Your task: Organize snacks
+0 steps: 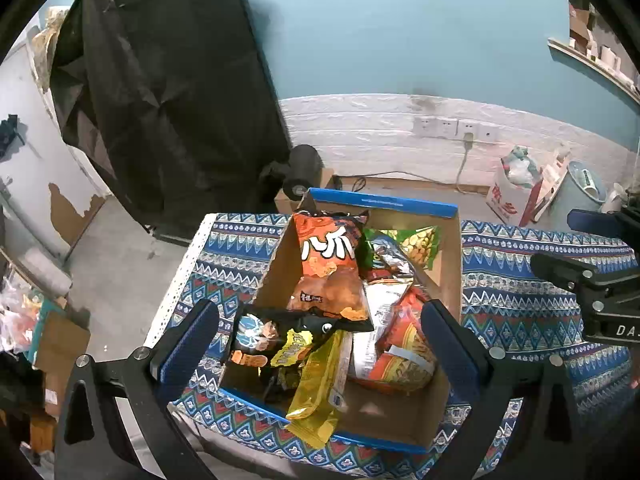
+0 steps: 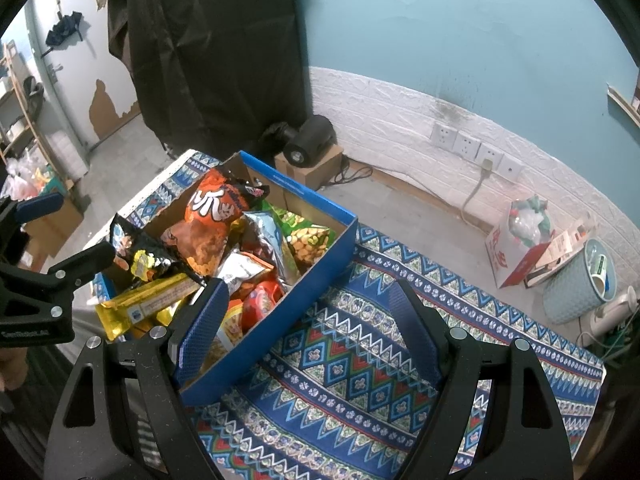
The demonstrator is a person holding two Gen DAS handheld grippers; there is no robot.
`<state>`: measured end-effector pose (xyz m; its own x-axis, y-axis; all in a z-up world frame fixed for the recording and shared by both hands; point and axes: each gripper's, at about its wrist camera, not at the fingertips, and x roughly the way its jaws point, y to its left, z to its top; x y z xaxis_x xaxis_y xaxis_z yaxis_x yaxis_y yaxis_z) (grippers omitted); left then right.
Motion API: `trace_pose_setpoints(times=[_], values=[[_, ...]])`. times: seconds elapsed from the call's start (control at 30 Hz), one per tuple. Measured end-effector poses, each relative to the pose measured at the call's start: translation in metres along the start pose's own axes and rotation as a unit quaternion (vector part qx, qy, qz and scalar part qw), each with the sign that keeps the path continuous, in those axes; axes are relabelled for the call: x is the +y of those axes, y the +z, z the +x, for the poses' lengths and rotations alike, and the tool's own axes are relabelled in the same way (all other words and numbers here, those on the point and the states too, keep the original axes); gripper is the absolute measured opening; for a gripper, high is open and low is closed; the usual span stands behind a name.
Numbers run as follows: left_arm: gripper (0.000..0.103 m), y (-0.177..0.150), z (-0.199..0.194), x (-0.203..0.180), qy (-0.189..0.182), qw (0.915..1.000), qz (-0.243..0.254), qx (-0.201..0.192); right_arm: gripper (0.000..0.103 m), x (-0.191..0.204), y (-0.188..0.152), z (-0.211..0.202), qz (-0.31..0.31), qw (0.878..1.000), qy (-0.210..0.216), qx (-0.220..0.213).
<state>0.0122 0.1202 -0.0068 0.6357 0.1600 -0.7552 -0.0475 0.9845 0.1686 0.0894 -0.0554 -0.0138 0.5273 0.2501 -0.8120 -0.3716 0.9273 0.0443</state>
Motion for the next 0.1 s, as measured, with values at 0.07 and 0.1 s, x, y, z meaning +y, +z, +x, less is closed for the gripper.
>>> trace_pose_setpoints(times=[0.07, 0.1], values=[[0.102, 0.0, -0.0002, -0.0007, -0.001, 1.0, 0.001, 0.0, 0.081, 0.0001, -0.001, 0.0001, 0.0, 1.0, 0.0, 0.0], [0.102, 0.0001, -0.0002, -0.0011, -0.002, 1.0, 0.002, 0.001, 0.081, 0.0002, -0.0017, -0.0005, 0.0, 1.0, 0.0, 0.0]])
